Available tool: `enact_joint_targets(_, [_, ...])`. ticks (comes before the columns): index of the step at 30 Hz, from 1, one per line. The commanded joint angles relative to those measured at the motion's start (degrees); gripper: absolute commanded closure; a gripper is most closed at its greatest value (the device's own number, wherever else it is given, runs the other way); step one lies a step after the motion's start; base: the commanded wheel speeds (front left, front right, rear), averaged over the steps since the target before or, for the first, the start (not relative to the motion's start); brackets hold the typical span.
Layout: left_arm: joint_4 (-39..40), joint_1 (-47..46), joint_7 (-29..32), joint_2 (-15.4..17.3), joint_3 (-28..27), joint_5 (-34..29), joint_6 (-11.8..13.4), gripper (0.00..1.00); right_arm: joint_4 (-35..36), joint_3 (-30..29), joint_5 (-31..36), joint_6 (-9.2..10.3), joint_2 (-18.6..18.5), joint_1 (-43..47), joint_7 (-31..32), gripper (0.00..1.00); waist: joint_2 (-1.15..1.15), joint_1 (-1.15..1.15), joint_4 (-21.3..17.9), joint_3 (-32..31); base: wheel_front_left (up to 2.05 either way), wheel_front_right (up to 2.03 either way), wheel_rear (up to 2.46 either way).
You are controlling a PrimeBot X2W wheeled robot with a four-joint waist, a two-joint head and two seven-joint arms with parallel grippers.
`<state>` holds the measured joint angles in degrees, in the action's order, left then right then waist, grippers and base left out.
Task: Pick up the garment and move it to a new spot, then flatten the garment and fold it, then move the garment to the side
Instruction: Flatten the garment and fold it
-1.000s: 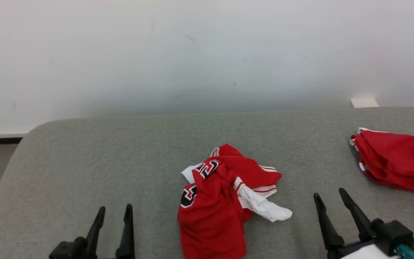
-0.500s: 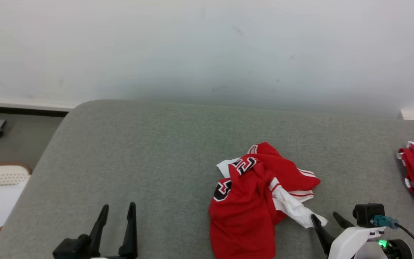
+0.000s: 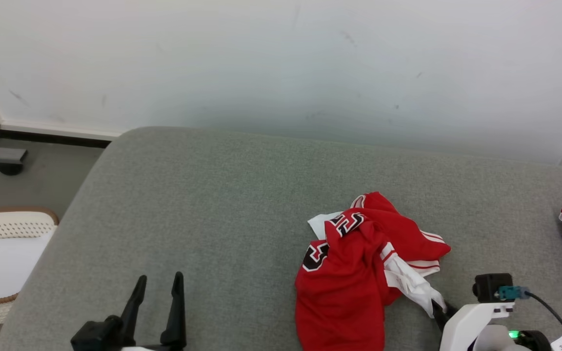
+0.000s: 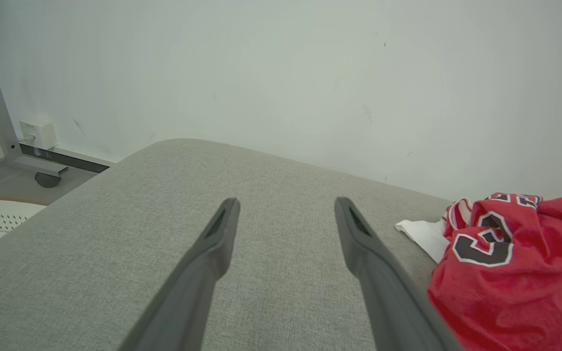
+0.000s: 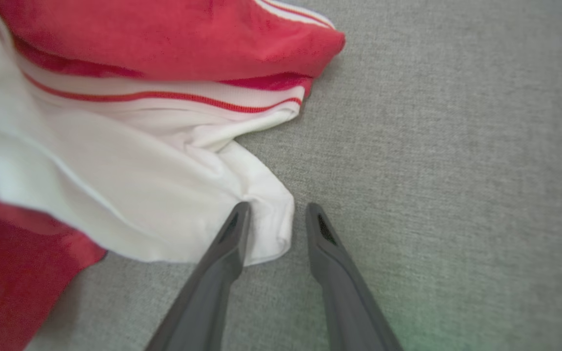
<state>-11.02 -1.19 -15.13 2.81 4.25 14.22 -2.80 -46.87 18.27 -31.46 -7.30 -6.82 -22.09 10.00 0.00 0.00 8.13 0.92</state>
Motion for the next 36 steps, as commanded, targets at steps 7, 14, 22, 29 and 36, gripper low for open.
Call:
enact_joint_targets(7, [-0.39,0.46,0.0,0.18,-0.27,0.0,0.17,0.0,1.2,1.49,-3.06,-0.19,-0.94,0.84,-5.96,1.0,0.0,0.0,-2.1,-1.71,0.0,0.0,0.0])
enact_joint_targets(14, [-0.18,0.99,0.0,0.18,-0.24,-0.05,0.06,0.0,4.16,-0.94,-3.7,-0.19,-4.8,1.78,-11.57,1.0,0.0,0.0,-5.62,-3.02,0.0,0.0,0.0])
enact_joint_targets(22, [-0.4,1.52,0.0,0.19,0.51,0.67,0.3,0.0,12.12,-6.96,-2.64,-0.18,-10.34,7.2,-12.44,1.0,0.0,0.0,-9.67,-3.06,0.0,0.0,0.0])
enact_joint_targets(29, [-0.65,0.95,0.0,0.19,1.15,0.74,0.24,0.0,13.95,-13.13,0.21,-0.18,-10.34,11.93,-11.73,1.0,0.0,0.0,-10.85,-2.39,0.0,0.0,0.0])
enact_joint_targets(36, [-1.42,0.44,0.0,0.19,1.44,0.62,-0.08,0.0,13.23,-18.83,5.59,-0.18,-6.67,15.01,-11.89,0.0,0.0,0.0,-10.78,-2.23,0.0,0.0,0.0])
